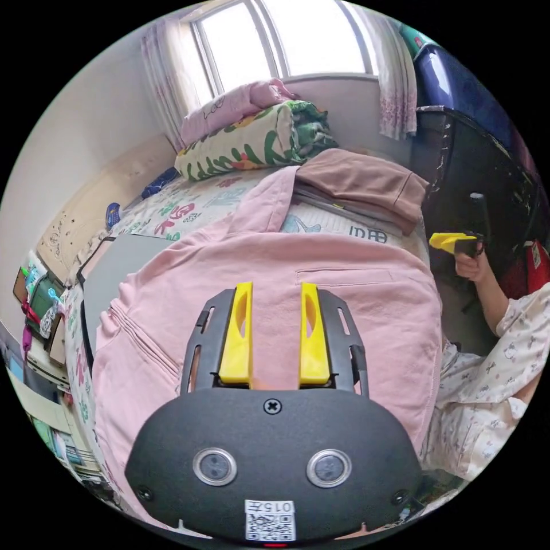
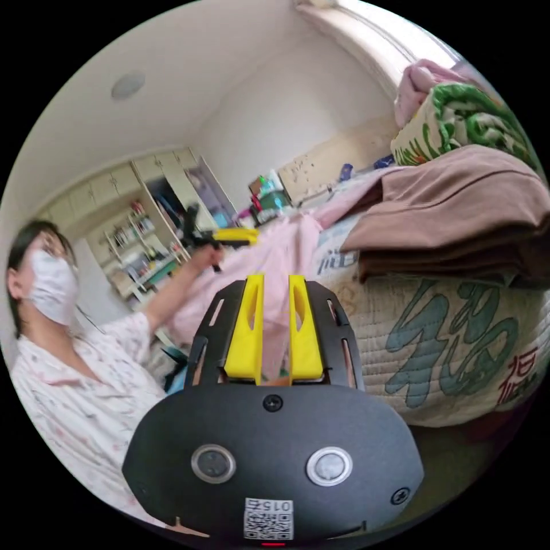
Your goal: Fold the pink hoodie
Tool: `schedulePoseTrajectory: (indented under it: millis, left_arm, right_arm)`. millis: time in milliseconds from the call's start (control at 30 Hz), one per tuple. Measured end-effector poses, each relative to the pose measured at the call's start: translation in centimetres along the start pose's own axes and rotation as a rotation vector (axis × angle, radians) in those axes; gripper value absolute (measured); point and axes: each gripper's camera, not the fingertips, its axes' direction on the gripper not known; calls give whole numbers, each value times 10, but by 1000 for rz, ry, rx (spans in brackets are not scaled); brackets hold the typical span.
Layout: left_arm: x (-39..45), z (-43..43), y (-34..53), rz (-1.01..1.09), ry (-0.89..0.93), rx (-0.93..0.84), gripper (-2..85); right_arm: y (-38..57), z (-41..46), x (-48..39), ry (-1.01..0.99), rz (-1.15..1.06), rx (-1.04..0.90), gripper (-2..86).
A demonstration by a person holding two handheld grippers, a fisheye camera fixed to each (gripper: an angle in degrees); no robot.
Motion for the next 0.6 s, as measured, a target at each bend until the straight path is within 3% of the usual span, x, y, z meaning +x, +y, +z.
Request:
schedulePoseTrajectory:
  millis: [67, 233, 600]
  left_arm:
    - [-4, 16, 3, -52, -17, 14, 117]
    - [-3, 59, -11, -59, -57, -158, 131]
    - [-7, 78, -25, -67, -51, -157, 134]
  right_arm:
    - [-47, -33, -2, -11, 0, 53, 86]
    - [-187, -68, 20, 34, 132, 159, 98]
    - [-455, 42, 90, 471, 359, 66, 118]
